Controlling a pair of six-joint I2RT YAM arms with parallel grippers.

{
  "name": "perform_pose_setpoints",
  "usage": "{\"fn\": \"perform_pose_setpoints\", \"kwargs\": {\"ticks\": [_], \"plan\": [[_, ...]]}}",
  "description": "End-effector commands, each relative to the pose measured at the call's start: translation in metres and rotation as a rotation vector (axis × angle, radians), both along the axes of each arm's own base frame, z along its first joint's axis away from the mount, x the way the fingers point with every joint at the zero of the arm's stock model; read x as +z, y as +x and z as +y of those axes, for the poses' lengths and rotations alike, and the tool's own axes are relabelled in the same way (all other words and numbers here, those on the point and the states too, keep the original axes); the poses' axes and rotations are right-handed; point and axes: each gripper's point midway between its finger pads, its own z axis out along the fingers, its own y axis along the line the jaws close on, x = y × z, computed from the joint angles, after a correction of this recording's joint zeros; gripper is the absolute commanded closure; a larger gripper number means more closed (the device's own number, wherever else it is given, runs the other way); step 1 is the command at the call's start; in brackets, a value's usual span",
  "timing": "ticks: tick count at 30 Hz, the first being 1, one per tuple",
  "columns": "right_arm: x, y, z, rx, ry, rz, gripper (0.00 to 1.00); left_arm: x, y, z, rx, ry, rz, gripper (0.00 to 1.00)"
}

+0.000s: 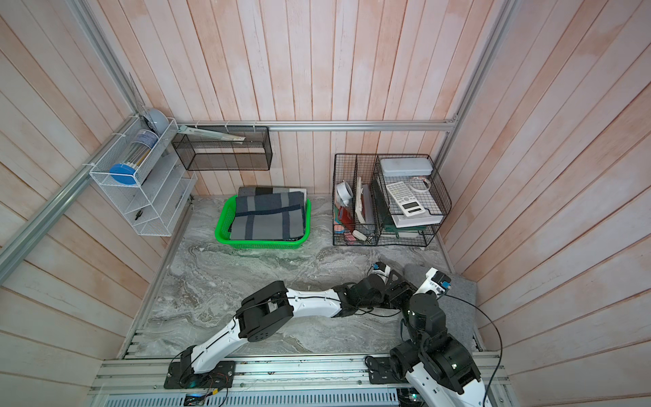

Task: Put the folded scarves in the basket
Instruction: Move the scarf to the center of the board.

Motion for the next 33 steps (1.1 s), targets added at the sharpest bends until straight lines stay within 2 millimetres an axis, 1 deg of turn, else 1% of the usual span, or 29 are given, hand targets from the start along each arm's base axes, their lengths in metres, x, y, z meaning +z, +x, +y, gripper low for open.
{"fn": "perform_pose_setpoints", "kwargs": {"ticks": [1,4,7,10,12,15,16,18,20,21,22,23,24,26,28,30,33], "plan": [[-0.001,-0.004,-0.001,0.001,0.016,0.009,0.21,-0.020,-0.008,-0.005,-0.011,0.052,0.033,0.28],[0.000,-0.004,-0.001,0.000,0.018,0.005,0.21,-0.027,-0.015,-0.010,-0.016,0.048,0.055,0.34],[0.000,-0.005,-0.001,-0.001,0.022,-0.001,0.21,-0.033,-0.019,-0.014,-0.025,0.060,0.064,0.45],[0.001,-0.004,-0.001,0.005,0.019,-0.004,0.21,-0.038,-0.022,-0.020,-0.035,0.040,0.081,0.63],[0.001,-0.004,0.000,0.006,0.016,-0.003,0.21,-0.035,-0.024,-0.025,-0.048,0.003,0.089,0.70],[0.002,-0.004,-0.001,0.006,0.009,-0.003,0.21,-0.027,-0.026,-0.028,-0.065,-0.022,0.078,0.95],[0.002,-0.003,0.000,0.007,0.007,-0.001,0.21,-0.023,-0.025,-0.026,-0.067,-0.020,0.067,1.00],[0.001,-0.001,0.001,0.013,-0.001,0.001,0.21,-0.013,-0.019,-0.019,-0.059,-0.019,0.043,1.00],[0.000,0.002,0.005,0.028,-0.011,0.007,0.21,0.000,-0.006,0.001,-0.019,-0.018,0.014,1.00],[-0.001,0.004,0.007,0.035,-0.016,0.011,0.21,0.010,0.003,0.012,0.009,-0.025,0.001,1.00],[-0.003,0.006,0.010,0.044,-0.021,0.016,0.21,0.014,0.013,0.031,0.048,-0.017,-0.007,1.00],[-0.004,0.009,0.013,0.057,-0.027,0.022,0.21,0.010,0.022,0.053,0.089,0.003,-0.012,1.00],[-0.006,0.012,0.016,0.066,-0.033,0.026,0.21,0.014,0.030,0.071,0.124,0.013,-0.022,1.00],[-0.010,0.018,0.020,0.076,-0.040,0.039,0.21,0.018,0.044,0.115,0.190,0.048,-0.041,1.00],[-0.012,0.023,0.026,0.094,-0.043,0.042,0.21,0.022,0.051,0.154,0.239,0.081,-0.054,1.00],[-0.016,0.028,0.032,0.112,-0.043,0.046,0.21,0.022,0.050,0.191,0.267,0.123,-0.062,1.00],[-0.029,0.035,0.041,0.141,-0.042,0.066,0.21,0.022,0.050,0.250,0.327,0.218,-0.078,1.00]]}}
